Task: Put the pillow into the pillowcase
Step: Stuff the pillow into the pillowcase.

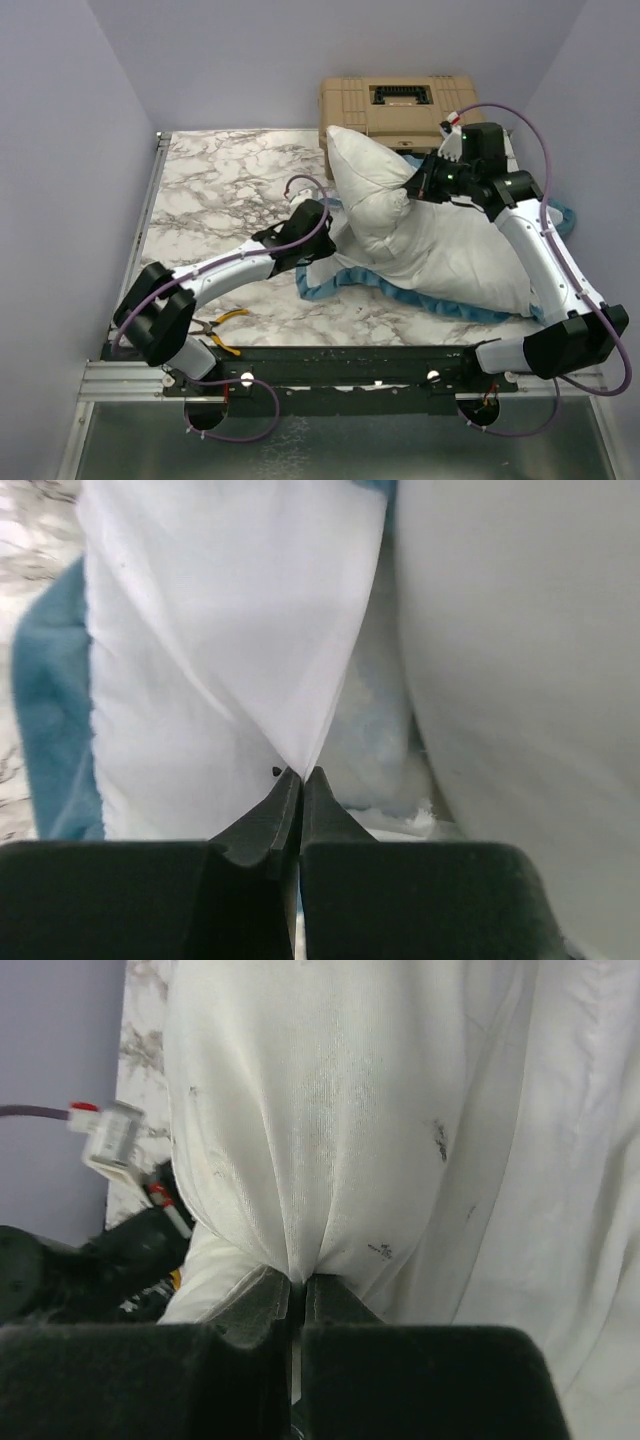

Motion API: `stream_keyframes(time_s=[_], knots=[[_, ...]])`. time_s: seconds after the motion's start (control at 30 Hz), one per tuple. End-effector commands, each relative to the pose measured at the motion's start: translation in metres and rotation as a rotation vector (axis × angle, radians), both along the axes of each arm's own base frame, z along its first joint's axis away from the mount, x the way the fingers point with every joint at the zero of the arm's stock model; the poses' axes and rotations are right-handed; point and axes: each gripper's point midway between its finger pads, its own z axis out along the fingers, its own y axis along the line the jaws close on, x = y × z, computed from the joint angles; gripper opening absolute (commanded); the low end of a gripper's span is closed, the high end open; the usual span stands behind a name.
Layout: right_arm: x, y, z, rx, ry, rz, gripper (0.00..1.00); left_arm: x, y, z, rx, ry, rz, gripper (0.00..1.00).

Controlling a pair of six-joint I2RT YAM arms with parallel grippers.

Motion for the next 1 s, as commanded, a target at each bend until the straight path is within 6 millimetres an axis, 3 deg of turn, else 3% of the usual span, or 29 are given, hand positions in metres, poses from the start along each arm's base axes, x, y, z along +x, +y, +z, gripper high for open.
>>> stream_keyframes(time_s=[0.0, 0.13, 0.3, 0.4, 0.5, 0.63, 0.7, 0.8, 0.97], knots=[[-0.008, 0.011, -0.044, -0.206, 0.027, 0.040, 0.00, -0.003, 0.032, 0.016, -0.008, -0.017, 0.038, 0.00], [-0.012, 0.036, -0.071, -0.294, 0.035, 0.065, 0.00, -0.005, 0.027, 0.041, -0.062, -0.075, -0.013, 0.00], [-0.001, 0.045, -0.093, -0.439, 0.006, 0.037, 0.00, -0.006, 0.034, 0.060, -0.118, -0.115, 0.021, 0.00], [0.002, 0.059, -0.110, -0.549, -0.039, 0.030, 0.00, -0.009, 0.026, 0.077, -0.249, -0.147, 0.017, 0.00], [-0.002, 0.080, -0.128, -0.655, -0.104, 0.070, 0.00, -0.015, 0.020, 0.088, -0.350, -0.155, 0.013, 0.00], [-0.015, 0.096, -0.152, -0.844, -0.157, 0.146, 0.00, -0.017, 0.030, 0.095, -0.411, -0.169, 0.063, 0.00], [-0.021, 0.090, -0.165, -0.949, -0.160, 0.154, 0.00, -0.016, 0.038, 0.101, -0.443, -0.183, 0.097, 0.00], [-0.028, 0.064, -0.186, -1.112, -0.115, 0.139, 0.00, -0.013, 0.049, 0.114, -0.492, -0.202, 0.121, 0.00], [-0.026, 0.018, -0.197, -1.368, -0.096, 0.077, 0.00, -0.018, 0.043, 0.141, -0.569, -0.203, 0.063, 0.00]])
